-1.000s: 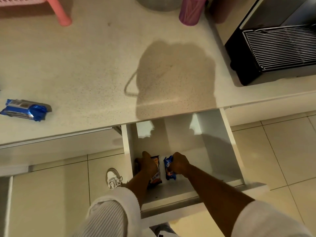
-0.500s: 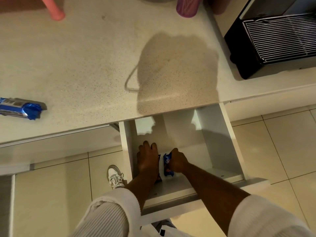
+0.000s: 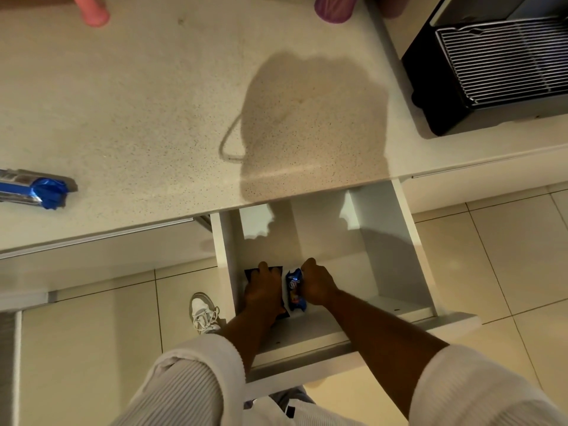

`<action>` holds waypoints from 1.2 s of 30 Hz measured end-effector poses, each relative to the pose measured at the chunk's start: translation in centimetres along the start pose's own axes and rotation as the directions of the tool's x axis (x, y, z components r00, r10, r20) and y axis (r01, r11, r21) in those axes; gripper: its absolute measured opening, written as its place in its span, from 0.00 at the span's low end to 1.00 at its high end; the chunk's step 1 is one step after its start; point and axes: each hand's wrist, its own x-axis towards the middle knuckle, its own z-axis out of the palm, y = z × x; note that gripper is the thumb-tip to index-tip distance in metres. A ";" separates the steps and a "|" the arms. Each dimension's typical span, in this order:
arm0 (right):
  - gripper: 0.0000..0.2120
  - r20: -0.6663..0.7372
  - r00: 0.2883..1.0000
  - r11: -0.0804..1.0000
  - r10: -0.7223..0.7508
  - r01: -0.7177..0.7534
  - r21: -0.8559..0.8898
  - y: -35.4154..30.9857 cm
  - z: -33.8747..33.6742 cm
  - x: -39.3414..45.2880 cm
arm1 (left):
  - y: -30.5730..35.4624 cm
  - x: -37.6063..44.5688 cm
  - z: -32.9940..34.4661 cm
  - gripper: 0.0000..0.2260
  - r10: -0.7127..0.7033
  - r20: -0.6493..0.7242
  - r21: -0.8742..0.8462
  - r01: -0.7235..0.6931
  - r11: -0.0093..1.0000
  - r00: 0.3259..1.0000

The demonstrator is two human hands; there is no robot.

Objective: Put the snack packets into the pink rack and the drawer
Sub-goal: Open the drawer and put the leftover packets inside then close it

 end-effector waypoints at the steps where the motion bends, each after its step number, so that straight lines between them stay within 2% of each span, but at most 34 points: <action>1: 0.23 -0.006 1.000 1.000 -0.001 0.001 0.008 0.0 -0.1 0.0 | 0.0 0.0 0.1 0.39 -0.001 -0.004 -0.003 0.001 1.000 1.000; 7: 0.27 0.005 1.000 1.000 -0.001 0.001 0.012 0.3 -0.7 -0.2 | 0.2 -0.2 -0.1 0.40 -0.036 -0.004 0.053 0.036 0.998 0.999; 14: 0.31 -0.001 1.000 0.999 -0.031 0.031 0.015 0.1 -2.1 -1.5 | 0.1 -1.5 -1.5 0.39 0.016 -0.033 0.135 -0.011 0.991 0.999; 16: 0.31 0.006 0.998 0.998 -0.065 0.065 -0.008 -0.1 -2.5 -2.1 | 0.0 -2.2 -2.2 0.35 0.058 -0.056 0.123 -0.051 0.991 0.997; 19: 0.28 -0.020 0.993 0.993 -0.119 0.119 -0.012 -0.8 -3.4 -3.5 | -0.1 -3.7 -3.5 0.24 0.139 -0.163 0.072 -0.128 0.989 0.977; 22: 0.17 -0.141 0.975 0.983 -0.172 0.180 0.045 -2.4 -4.5 -5.1 | -0.7 -5.3 -5.5 0.18 0.237 -0.330 -0.009 -0.254 0.967 0.914; 26: 0.03 -0.362 0.897 0.946 -0.254 0.308 0.100 -5.3 -6.2 -7.8 | -2.7 -8.2 -9.2 0.09 0.213 -0.573 -0.137 -0.348 0.927 0.791; 31: 0.03 -0.529 0.783 0.856 -0.327 0.483 0.185 -10.5 -7.9 -10.5 | -7.7 -12.0 -13.6 0.08 0.112 -0.733 -0.208 -0.378 0.902 0.671; 35: 0.02 -0.592 0.685 0.769 -0.425 0.618 0.163 -16.6 -8.4 -11.8 | -13.6 -14.4 -16.3 0.05 0.039 -0.828 -0.228 -0.400 0.888 0.559; 36: 0.02 -0.596 0.669 0.754 -0.443 0.638 0.156 -18.0 -8.4 -11.9 | -15.0 -14.6 -16.9 0.05 0.015 -0.835 -0.235 -0.381 0.894 0.550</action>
